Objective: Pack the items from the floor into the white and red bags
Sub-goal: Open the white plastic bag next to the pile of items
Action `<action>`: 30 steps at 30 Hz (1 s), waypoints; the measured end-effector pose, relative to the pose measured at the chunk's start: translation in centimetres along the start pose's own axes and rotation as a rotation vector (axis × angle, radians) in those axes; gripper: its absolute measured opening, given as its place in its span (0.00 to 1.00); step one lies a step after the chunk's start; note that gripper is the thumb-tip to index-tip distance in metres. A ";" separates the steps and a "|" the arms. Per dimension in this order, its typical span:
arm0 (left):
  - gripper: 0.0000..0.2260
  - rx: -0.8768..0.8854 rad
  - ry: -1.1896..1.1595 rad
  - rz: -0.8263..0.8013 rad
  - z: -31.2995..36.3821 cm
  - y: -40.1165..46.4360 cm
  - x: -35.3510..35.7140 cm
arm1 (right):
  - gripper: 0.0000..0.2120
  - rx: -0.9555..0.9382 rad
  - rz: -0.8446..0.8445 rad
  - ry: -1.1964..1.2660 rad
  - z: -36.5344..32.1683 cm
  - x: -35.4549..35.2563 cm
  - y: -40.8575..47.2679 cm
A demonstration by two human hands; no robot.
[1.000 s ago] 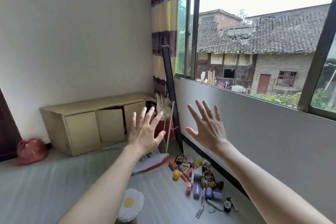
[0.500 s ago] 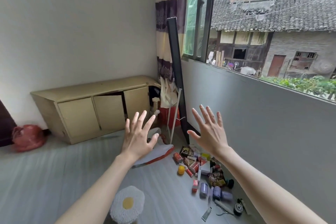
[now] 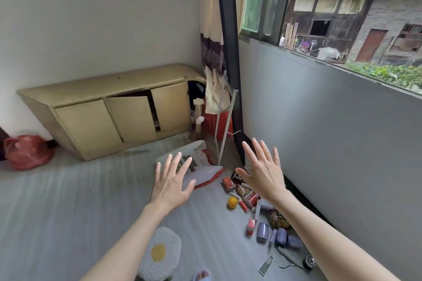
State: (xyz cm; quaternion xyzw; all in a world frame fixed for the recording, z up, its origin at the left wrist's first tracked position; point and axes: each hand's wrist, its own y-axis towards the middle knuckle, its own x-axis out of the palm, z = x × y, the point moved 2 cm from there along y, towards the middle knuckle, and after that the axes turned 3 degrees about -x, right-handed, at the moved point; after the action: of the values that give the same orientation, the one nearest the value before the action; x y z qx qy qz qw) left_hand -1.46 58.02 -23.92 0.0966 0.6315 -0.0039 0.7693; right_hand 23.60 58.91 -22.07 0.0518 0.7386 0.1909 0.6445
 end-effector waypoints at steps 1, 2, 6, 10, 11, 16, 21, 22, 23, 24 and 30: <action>0.37 -0.019 -0.027 -0.008 -0.2 1.4 1.1 | 0.35 0.010 -0.010 0.005 0.6 1.3 1.1; 0.37 -0.036 -0.063 -0.014 -0.5 2.9 2.2 | 0.35 0.019 -0.024 0.004 1.2 2.6 2.2; 0.36 -0.099 -0.138 -0.070 -1.8 9.0 6.0 | 0.35 0.069 -0.078 0.003 3.1 7.3 6.8; 0.35 -0.112 -0.147 -0.157 -2.9 14.1 9.5 | 0.34 0.158 -0.108 0.088 4.4 10.4 10.1; 0.37 -0.096 -0.137 -0.191 -2.9 15.1 10.3 | 0.34 0.179 -0.110 0.095 4.8 11.1 10.6; 0.38 -0.102 -0.151 -0.272 -2.5 20.3 13.8 | 0.33 0.237 -0.208 0.004 8.1 15.4 12.3; 0.38 -0.098 -0.137 -0.372 -2.9 24.8 17.1 | 0.33 0.291 -0.325 -0.001 11.2 19.9 15.5; 0.37 -0.103 -0.129 -0.394 -3.3 25.9 17.9 | 0.33 0.302 -0.332 0.015 11.7 20.9 16.4; 0.34 -0.109 -0.122 -0.412 -3.7 27.1 18.6 | 0.33 0.315 -0.338 0.039 12.2 22.0 17.3; 0.31 -0.120 -0.113 -0.434 -4.0 28.3 19.3 | 0.34 0.330 -0.350 0.059 12.6 22.9 18.1; 0.31 -0.112 -0.096 -0.557 -3.6 33.8 22.7 | 0.34 0.450 -0.390 0.149 13.9 27.7 21.1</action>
State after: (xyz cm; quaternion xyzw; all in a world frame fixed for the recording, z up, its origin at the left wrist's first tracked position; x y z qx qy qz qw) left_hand 3.95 94.34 -41.81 -0.1236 0.5959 -0.1847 0.7717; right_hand 28.99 90.30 -41.88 0.0364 0.8035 -0.1012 0.5855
